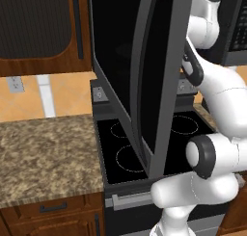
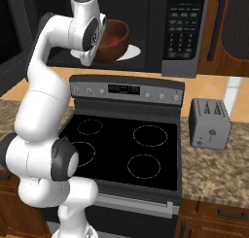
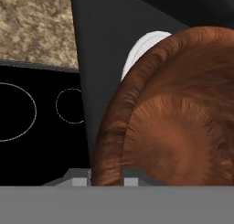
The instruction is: Pick the bell pepper from the sink and place it in the bowl. Then pick the bowl and place it in the microwave. Then close the microwave door and press the start button.
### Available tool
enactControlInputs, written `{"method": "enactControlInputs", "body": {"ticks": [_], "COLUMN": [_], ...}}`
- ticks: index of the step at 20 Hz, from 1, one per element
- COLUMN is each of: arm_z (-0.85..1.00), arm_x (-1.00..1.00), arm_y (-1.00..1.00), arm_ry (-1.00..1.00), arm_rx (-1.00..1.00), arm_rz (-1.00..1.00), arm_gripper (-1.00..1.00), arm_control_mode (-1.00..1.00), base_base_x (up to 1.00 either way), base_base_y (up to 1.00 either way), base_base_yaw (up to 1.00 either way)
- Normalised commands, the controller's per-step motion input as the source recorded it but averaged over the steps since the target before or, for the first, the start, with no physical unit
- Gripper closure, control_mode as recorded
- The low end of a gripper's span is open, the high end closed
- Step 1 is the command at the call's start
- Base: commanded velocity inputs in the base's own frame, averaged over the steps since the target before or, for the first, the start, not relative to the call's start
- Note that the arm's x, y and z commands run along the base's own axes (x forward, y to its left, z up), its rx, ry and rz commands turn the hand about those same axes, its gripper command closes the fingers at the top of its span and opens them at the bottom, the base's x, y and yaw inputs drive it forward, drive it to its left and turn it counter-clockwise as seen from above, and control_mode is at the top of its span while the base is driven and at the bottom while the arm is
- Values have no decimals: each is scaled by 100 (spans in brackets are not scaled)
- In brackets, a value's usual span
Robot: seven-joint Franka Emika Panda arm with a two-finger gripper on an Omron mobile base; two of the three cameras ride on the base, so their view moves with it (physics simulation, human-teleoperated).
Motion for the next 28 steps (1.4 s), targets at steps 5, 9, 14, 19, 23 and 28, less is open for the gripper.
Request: {"method": "enactControlInputs", "body": {"ticks": [5,9,14,19,23,28], "arm_z": [0,-8,-24,-19,-29,-9], "arm_x": [43,40,29,48,22,1], "arm_y": [6,18,23,6,2,4], "arm_ry": [-7,-6,1,1,2,-2], "arm_rx": [0,0,0,0,-2,-2], "arm_rz": [3,6,8,6,3,0], "arm_gripper": [100,100,100,100,-100,-100], "arm_control_mode": [-100,-100,-100,-100,-100,-100], "base_base_x": [0,0,0,0,0,0], "base_base_y": [0,0,0,0,0,0], "base_base_yaw": [0,0,0,0,0,0]}}
